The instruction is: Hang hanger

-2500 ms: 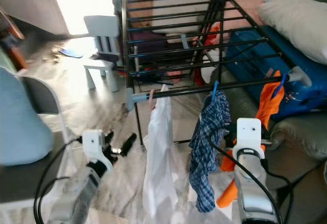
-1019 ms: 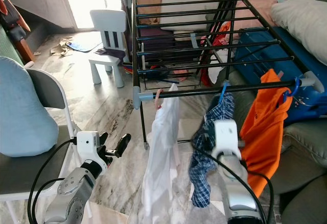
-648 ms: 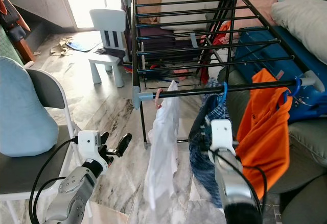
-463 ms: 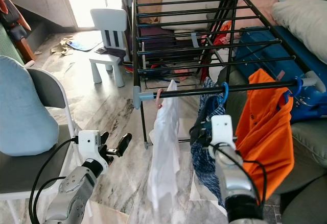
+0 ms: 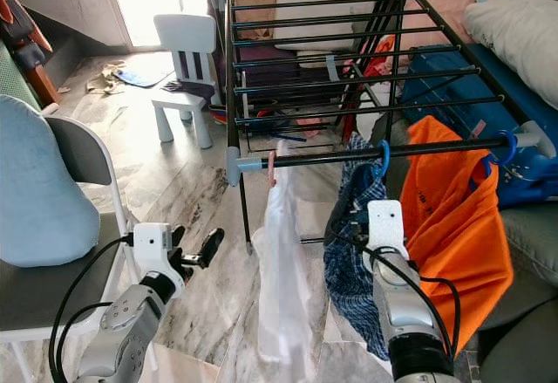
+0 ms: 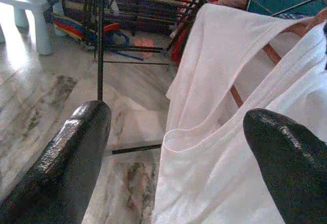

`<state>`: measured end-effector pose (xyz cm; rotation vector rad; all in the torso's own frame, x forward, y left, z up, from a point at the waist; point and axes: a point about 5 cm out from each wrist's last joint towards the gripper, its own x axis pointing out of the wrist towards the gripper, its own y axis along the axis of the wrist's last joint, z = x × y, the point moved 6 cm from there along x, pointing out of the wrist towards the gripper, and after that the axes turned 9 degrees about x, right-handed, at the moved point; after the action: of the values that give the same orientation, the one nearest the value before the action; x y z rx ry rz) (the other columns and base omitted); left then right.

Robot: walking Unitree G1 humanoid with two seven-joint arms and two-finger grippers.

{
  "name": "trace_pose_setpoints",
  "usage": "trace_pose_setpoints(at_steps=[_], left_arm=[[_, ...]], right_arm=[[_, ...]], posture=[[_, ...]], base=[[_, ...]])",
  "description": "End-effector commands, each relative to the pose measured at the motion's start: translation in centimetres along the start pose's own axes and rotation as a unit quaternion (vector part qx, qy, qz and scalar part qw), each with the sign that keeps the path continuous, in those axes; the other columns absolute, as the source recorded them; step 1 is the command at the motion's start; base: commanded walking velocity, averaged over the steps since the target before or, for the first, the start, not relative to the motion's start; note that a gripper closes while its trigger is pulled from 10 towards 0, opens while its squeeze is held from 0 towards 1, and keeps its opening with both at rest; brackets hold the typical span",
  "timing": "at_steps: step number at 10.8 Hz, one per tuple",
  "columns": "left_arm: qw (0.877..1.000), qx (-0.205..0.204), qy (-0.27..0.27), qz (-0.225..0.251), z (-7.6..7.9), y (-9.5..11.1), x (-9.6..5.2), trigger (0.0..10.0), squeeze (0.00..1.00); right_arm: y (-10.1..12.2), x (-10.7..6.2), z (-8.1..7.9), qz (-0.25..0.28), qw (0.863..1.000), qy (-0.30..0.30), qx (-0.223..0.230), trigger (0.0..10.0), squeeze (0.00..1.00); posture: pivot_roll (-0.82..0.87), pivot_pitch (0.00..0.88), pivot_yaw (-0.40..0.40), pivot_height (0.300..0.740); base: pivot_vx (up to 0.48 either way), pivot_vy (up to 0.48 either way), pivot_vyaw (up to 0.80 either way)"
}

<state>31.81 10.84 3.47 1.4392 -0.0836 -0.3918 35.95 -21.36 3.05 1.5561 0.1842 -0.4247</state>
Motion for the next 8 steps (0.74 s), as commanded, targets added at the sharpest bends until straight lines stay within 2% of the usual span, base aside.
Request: trace_pose_setpoints(at_steps=[1, 7, 8], left_arm=[[1.000, 0.007, 0.000, -0.002, -0.1, 0.0, 0.1, 10.0, 0.00], [0.999, 0.028, 0.015, -0.010, -0.4, -0.1, 0.2, 10.0, 0.00], [0.999, 0.030, 0.016, -0.010, -0.4, -0.1, 0.3, 10.0, 0.00]], right_arm=[[0.1, 0.0, 0.1, 0.003, 1.000, -0.002, 0.003, 0.0, 0.00], [0.3, 0.1, 0.5, 0.012, 1.000, -0.011, 0.000, 0.0, 0.00], [1.3, -0.1, 0.6, 0.037, 0.999, -0.011, -0.011, 0.0, 0.00]], posture=[[-0.23, 0.000, 0.041, 0.740], [-0.23, 0.000, 0.040, 0.740], [-0.23, 0.000, 0.040, 0.740]], base=[[0.000, 0.000, 0.00], [0.000, 0.000, 0.00], [0.000, 0.000, 0.00]])
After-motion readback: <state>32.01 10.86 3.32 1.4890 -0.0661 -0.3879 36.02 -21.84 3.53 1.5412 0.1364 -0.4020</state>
